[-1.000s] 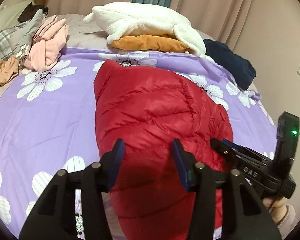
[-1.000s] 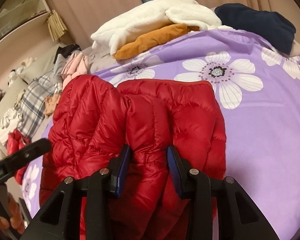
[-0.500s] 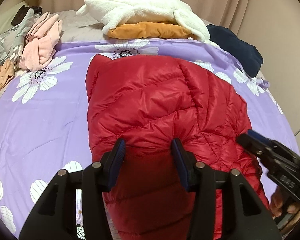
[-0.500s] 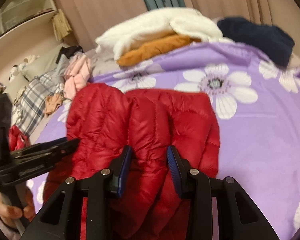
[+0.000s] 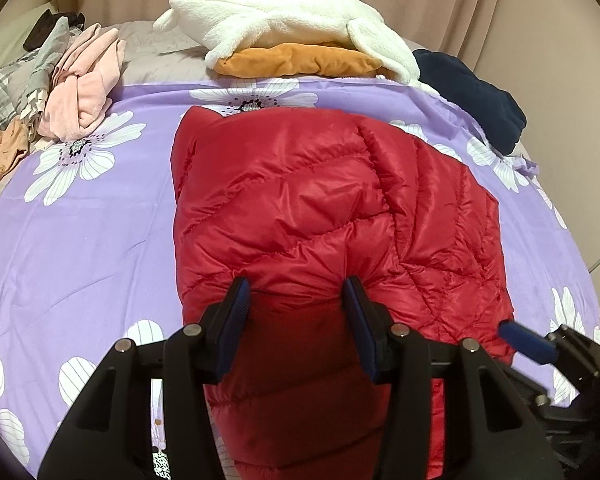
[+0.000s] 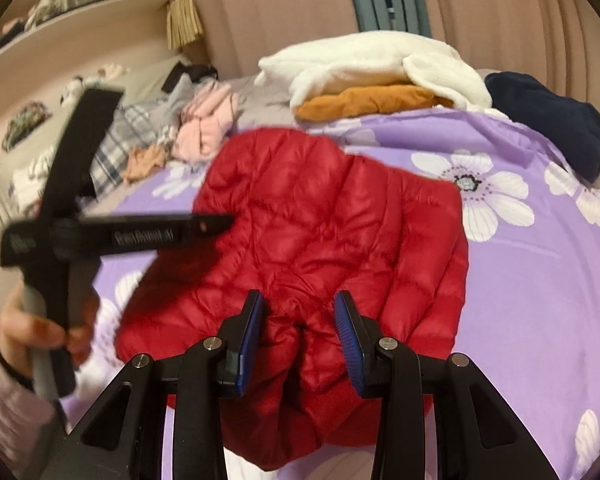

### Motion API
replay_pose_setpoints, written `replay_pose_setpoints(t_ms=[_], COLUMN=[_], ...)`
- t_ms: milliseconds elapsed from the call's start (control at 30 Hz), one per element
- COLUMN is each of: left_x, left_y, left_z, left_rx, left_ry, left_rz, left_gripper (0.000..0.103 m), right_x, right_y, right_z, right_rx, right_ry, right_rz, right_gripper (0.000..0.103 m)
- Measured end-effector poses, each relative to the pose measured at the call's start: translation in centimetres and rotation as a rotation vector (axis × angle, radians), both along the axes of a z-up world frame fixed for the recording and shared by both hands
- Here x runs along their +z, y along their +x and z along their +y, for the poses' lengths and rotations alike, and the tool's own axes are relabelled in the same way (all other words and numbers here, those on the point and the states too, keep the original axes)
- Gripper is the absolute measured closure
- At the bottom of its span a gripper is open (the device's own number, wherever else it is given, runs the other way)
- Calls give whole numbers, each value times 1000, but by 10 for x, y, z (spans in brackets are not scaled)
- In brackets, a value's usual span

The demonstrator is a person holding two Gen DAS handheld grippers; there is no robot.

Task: Fold large clothes
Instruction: 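Move the right tool away from the jacket while the left tool stays closed on it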

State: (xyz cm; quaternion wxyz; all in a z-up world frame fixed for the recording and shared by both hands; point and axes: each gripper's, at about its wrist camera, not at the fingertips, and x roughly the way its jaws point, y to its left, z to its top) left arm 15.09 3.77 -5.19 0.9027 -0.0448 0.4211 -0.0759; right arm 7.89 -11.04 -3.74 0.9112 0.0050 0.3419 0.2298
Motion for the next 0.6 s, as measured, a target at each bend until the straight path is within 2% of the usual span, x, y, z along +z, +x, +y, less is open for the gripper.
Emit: replay_pose_setpoints(t_ms=[367, 600], left_x=[-3, 1], left_y=[0, -8], left_z=[-5, 2], left_rx=[-5, 24], left_ry=[9, -18], left_rz=[5, 13], left_gripper=[55, 50], right_x=[-16, -17], right_y=[1, -1], right_z=[5, 4], right_rx=[-7, -12], right_ry=[-60, -47], right_rz=[14, 27], right_gripper=[64, 64])
